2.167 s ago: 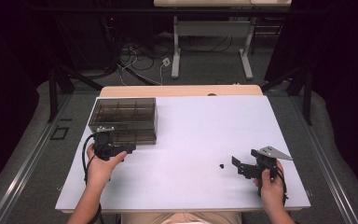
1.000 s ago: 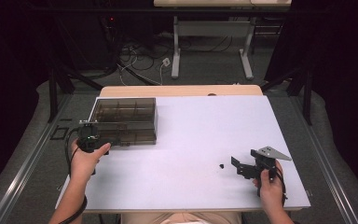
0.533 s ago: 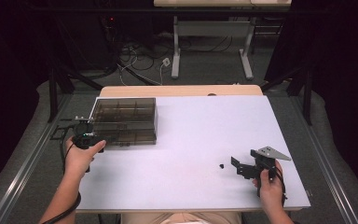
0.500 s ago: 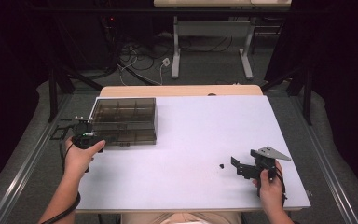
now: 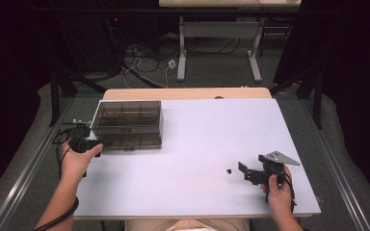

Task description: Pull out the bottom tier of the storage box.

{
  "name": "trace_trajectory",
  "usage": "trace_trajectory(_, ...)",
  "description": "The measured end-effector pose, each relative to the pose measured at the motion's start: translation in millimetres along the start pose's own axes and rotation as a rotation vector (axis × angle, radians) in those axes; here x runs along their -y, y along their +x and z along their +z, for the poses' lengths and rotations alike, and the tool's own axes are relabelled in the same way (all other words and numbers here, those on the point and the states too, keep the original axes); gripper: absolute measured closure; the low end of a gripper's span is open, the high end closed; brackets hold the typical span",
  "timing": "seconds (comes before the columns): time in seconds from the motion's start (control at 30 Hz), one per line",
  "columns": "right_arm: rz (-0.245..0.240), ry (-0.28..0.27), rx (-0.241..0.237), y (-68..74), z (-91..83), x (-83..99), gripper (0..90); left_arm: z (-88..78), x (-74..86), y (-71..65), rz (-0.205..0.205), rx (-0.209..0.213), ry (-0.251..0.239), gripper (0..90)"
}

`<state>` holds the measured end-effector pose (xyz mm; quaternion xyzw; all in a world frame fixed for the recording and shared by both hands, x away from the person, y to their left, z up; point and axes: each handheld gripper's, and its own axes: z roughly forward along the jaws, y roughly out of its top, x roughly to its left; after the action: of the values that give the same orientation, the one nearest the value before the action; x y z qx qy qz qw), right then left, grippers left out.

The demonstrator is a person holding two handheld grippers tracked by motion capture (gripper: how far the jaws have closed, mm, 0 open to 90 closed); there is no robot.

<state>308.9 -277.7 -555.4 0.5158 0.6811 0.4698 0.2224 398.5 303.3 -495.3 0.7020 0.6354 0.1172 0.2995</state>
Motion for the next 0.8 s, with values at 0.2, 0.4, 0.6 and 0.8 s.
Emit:
trace_trajectory(0.2,-0.001,0.0,0.004,0.0,0.6,0.2,7.7,1.0,-2.1,6.3,-0.005,0.0,0.006,33.6)
trace_trajectory(0.4,-0.007,0.002,0.004,-0.4,0.7,0.4,7.7,3.5,-4.7,11.5,-0.025,-0.008,0.035,38.9)
trace_trajectory(0.6,-0.002,0.007,0.001,0.0,0.4,0.4,7.6,5.8,-7.1,13.3,-0.029,-0.01,0.046,47.6)
trace_trajectory(0.8,-0.012,0.006,-0.002,-0.6,0.7,0.3,7.7,6.1,-9.5,15.7,-0.048,-0.014,0.038,56.2)
